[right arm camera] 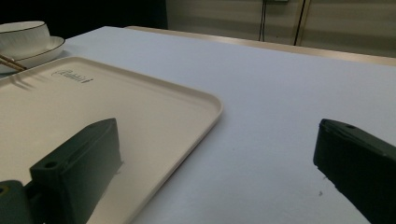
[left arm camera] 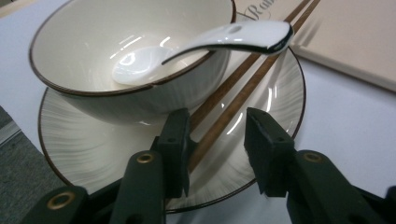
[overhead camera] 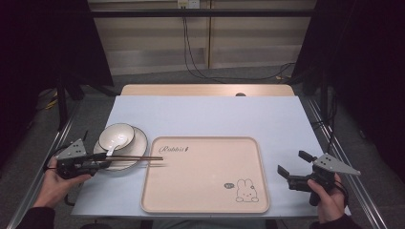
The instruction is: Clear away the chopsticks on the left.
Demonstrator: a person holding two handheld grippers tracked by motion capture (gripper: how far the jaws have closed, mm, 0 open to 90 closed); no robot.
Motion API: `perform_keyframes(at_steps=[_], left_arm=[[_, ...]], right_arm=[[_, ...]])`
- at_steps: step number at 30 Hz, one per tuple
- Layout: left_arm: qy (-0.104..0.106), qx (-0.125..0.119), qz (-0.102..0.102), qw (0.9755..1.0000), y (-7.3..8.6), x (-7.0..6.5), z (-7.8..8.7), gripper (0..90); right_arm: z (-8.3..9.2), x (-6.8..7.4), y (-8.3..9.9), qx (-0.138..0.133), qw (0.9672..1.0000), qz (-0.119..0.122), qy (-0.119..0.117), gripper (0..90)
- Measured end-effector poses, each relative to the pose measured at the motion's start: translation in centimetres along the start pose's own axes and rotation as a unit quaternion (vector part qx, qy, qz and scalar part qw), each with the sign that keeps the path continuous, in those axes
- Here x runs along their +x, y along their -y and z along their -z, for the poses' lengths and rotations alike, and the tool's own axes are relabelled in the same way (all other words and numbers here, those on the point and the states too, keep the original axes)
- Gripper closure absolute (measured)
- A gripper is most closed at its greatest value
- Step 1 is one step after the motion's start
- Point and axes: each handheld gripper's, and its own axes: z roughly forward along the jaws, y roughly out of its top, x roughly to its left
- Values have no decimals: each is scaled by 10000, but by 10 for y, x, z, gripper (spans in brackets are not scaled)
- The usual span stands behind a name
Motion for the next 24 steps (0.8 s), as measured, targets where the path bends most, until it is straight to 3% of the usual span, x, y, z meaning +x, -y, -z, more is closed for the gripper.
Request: perform_keyframes(at_steps=[5, 6, 10, 14, 16, 19, 24], left_arm=[[37, 119, -67, 9999, -4, 0, -3, 647], [50, 239, -93, 9997, -6, 0, -3, 664], [340, 373, -260, 9984, -12, 1, -10, 689], [384, 411, -283, 9980, -13, 2, -11, 706], [493, 525, -379, 9967, -14, 3, -9, 739], [549, 616, -379, 9959, -15, 3, -8, 789], [693, 556, -336, 9955, -14, 2, -7, 843]], right_arm=[[0, 0, 0, 0, 10000, -8, -6, 7], [0, 0, 0, 8, 10000, -1, -1, 7], [0, 0, 0, 14, 10000, -13, 10, 7], [0, 0, 0, 19, 10000, -21, 2, 7], [0, 0, 0, 19, 10000, -26, 0, 7], [0, 0, 0, 14, 10000, -23, 4, 7], [1, 0, 0, 21, 10000, -48, -3, 7]])
